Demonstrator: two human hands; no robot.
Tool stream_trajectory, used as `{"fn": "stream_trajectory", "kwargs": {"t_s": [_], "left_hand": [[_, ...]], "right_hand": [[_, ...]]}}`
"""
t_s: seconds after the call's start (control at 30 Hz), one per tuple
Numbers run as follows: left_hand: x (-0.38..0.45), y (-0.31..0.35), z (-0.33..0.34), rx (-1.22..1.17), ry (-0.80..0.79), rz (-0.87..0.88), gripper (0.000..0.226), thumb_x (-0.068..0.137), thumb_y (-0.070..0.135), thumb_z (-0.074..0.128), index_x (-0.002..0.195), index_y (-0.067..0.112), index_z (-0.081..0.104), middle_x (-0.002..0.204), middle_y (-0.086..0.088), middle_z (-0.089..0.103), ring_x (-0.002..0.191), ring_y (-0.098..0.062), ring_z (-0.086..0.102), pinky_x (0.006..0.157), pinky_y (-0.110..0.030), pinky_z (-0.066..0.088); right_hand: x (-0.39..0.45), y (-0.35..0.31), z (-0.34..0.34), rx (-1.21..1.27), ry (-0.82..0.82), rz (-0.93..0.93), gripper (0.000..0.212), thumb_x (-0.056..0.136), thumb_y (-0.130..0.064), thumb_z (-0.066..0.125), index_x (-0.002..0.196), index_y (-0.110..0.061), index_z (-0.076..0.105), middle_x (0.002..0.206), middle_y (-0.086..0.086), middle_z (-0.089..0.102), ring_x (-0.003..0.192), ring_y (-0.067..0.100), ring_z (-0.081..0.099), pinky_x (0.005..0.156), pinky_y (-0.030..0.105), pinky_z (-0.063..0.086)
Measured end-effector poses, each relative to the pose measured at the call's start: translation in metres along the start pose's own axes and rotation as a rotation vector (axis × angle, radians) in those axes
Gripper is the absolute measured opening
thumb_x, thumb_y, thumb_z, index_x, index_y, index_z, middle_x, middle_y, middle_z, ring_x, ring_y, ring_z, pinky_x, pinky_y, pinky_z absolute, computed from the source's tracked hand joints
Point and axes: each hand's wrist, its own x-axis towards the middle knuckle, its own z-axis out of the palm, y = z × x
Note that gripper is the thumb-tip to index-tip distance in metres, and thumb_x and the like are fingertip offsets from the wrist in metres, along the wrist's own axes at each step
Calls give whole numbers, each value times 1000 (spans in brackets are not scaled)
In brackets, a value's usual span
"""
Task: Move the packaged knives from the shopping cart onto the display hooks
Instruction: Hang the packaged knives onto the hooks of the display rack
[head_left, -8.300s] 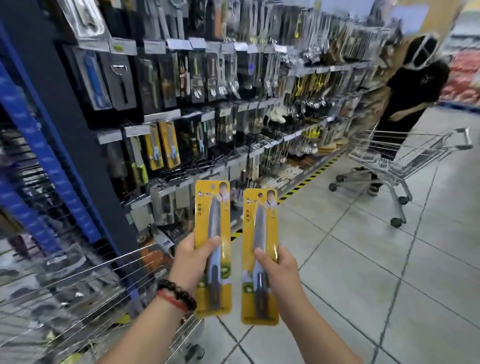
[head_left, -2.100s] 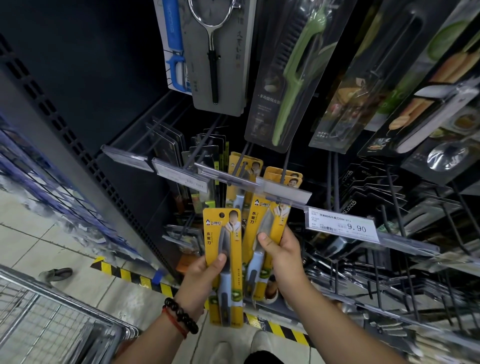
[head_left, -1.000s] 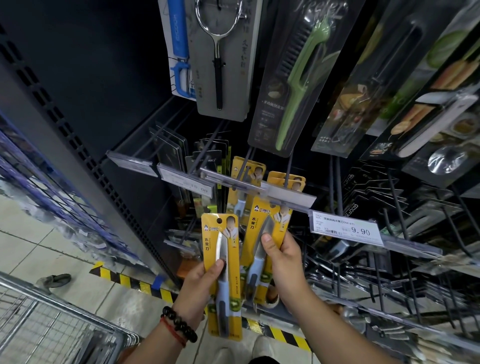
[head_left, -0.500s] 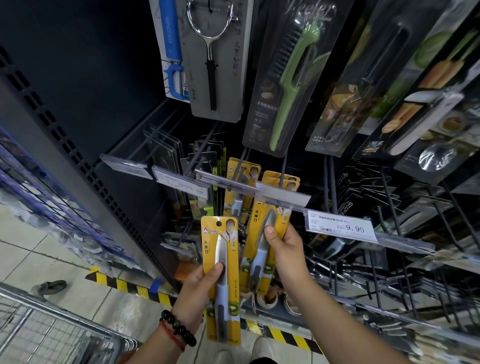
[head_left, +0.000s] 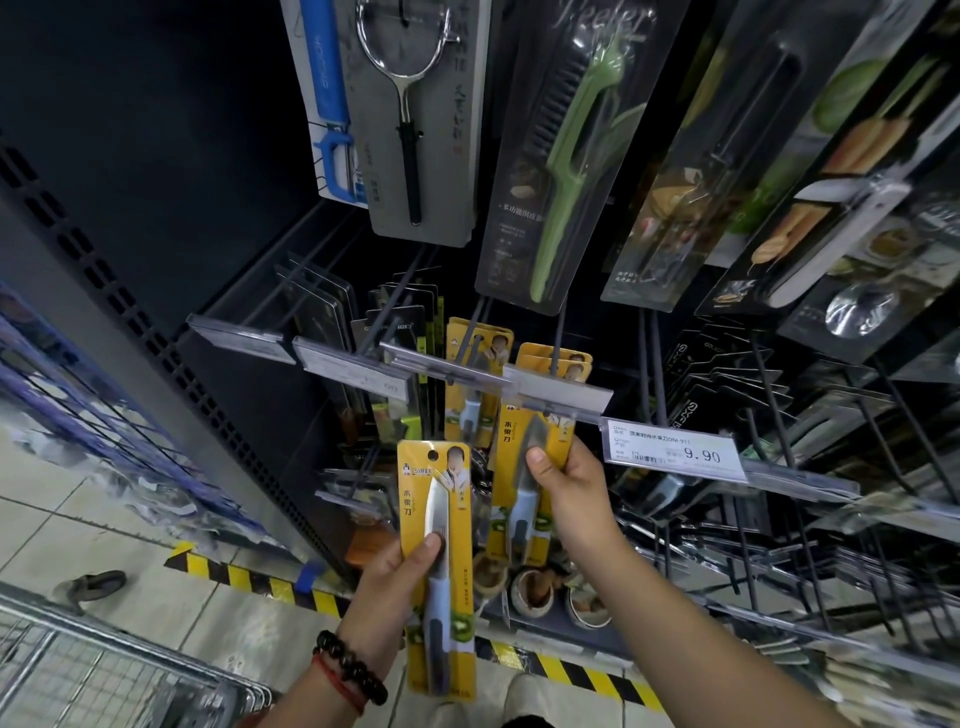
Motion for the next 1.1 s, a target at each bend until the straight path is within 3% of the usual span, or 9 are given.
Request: {"fn": "stream_trajectory", "kwargs": {"t_s": [0.13, 0.37, 0.47, 0.63, 0.73, 0.83, 0.93, 1.0, 1.1], "left_hand": [[1, 1, 2, 6, 6, -12, 36, 78, 34, 59, 102, 11, 72, 97, -11, 75, 89, -26, 69, 84, -44, 54], [2, -1, 4, -4, 18, -37, 38, 79, 33, 59, 108, 11, 70, 104, -11, 74, 99, -31, 69, 89, -45, 53], [4, -1, 5, -7, 21, -63, 39, 80, 32, 59, 110, 10, 69, 105, -14, 73, 102, -34, 68, 93, -50, 51], [8, -1, 6, 5, 21, -74, 32, 85, 30, 59, 110, 13, 70, 107, -9, 74, 104, -28, 68, 97, -48, 48], [10, -2, 8, 2, 41, -86, 24, 91, 24, 57, 108, 14, 70, 104, -7, 75, 100, -24, 69, 90, -41, 50], [13, -4, 7, 12, 71, -117, 23, 93, 24, 56, 108, 13, 70, 101, -9, 75, 99, -27, 69, 93, -46, 50], [17, -5, 5, 17, 105, -142, 20, 94, 21, 56, 101, 10, 71, 95, -12, 76, 95, -31, 68, 88, -47, 51], [19, -5, 3, 6, 116, -160, 18, 94, 19, 55, 96, 9, 71, 89, -13, 76, 94, -33, 66, 82, -44, 51], [21, -6, 0, 17, 136, -172, 18, 94, 20, 57, 96, 9, 71, 87, -12, 76, 99, -37, 64, 89, -46, 48]], "right_hand": [[-5, -1, -2, 0, -1, -3, 45, 82, -28, 59, 120, -4, 60, 105, 2, 72, 99, 18, 68, 86, 28, 54], [-14, -7, -1, 20, -8, -42, 17, 94, -19, 58, 108, -11, 63, 90, -6, 74, 90, 12, 68, 80, 23, 54], [-17, -11, 1, 32, 3, -58, 20, 95, -11, 55, 114, -9, 61, 93, -6, 74, 91, 10, 69, 76, 19, 52], [-21, -14, 1, 18, 30, -85, 24, 95, -9, 56, 107, -29, 60, 100, -5, 72, 92, 7, 68, 78, 18, 52], [-21, -11, 3, -29, 71, -90, 23, 92, -20, 63, 112, -31, 58, 103, -5, 72, 97, 11, 68, 85, 28, 54], [-22, -7, 5, -106, 74, -101, 44, 82, -39, 61, 122, -22, 56, 97, -5, 71, 90, 15, 67, 85, 42, 55], [-23, -5, 7, -103, 103, -137, 26, 83, -34, 60, 108, -39, 59, 90, 2, 69, 86, 19, 65, 83, 41, 53], [-22, -8, 9, -77, 112, -148, 28, 85, -31, 61, 102, -53, 59, 96, 3, 69, 94, 19, 66, 88, 40, 54], [-19, -9, 12, -5, 106, -125, 32, 85, -30, 65, 107, -53, 58, 111, 5, 69, 104, 18, 66, 95, 47, 52]]}}
